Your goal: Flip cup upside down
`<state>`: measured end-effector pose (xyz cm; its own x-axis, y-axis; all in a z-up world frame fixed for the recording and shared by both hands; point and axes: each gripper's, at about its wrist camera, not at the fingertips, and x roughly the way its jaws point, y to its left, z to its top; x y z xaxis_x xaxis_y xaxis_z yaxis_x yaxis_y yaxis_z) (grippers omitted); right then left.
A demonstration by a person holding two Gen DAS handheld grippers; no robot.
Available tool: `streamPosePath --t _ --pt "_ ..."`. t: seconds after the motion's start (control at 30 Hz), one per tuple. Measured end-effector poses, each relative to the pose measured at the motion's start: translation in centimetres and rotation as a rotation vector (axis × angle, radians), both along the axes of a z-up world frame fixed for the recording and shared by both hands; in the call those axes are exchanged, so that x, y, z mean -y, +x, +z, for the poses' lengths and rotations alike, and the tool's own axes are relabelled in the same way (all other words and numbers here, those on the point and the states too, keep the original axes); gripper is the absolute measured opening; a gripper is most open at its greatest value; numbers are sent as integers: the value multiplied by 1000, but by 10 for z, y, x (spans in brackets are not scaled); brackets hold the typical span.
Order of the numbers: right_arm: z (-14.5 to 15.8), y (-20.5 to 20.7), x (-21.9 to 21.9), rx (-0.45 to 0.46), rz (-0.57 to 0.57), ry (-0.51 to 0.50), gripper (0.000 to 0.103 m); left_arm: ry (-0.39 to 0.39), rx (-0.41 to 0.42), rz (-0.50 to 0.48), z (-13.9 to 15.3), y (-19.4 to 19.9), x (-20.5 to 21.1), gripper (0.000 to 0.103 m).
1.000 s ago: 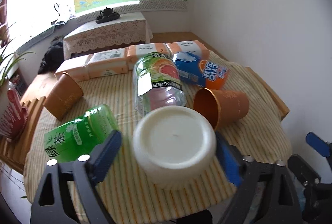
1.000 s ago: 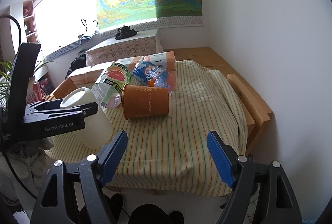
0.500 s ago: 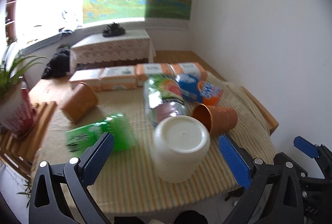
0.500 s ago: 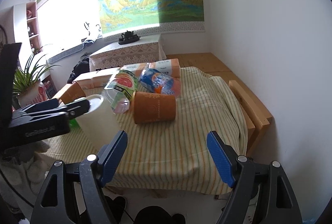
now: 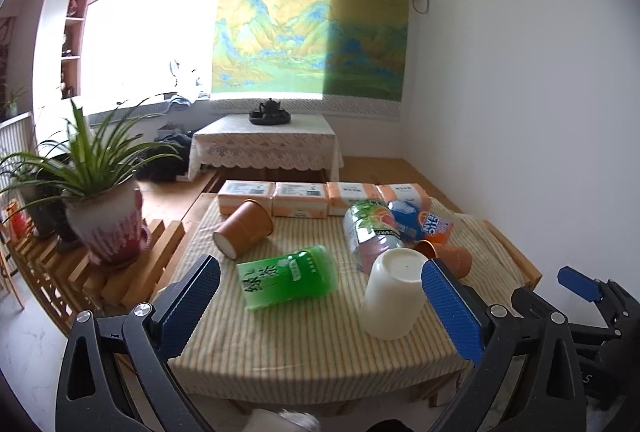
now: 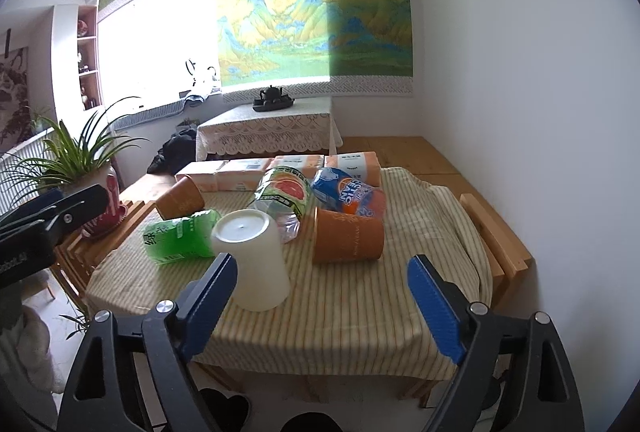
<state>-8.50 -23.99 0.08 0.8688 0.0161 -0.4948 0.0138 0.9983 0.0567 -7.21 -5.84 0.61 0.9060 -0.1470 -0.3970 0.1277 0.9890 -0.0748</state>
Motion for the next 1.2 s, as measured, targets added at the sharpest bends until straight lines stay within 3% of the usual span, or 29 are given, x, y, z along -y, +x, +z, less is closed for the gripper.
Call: streamPosePath --t 0.17,0.53,1.2 --pt "0 -13 -5 30 -29 5 92 1 6 17 -4 -17 -9 102" --pt "-2 -30 -10 52 -70 -4 94 -42 -28 65 -23 -23 -30 102" --pt "-1 -23 -17 61 -70 -28 94 -16 -7 75 -20 -16 -27 102"
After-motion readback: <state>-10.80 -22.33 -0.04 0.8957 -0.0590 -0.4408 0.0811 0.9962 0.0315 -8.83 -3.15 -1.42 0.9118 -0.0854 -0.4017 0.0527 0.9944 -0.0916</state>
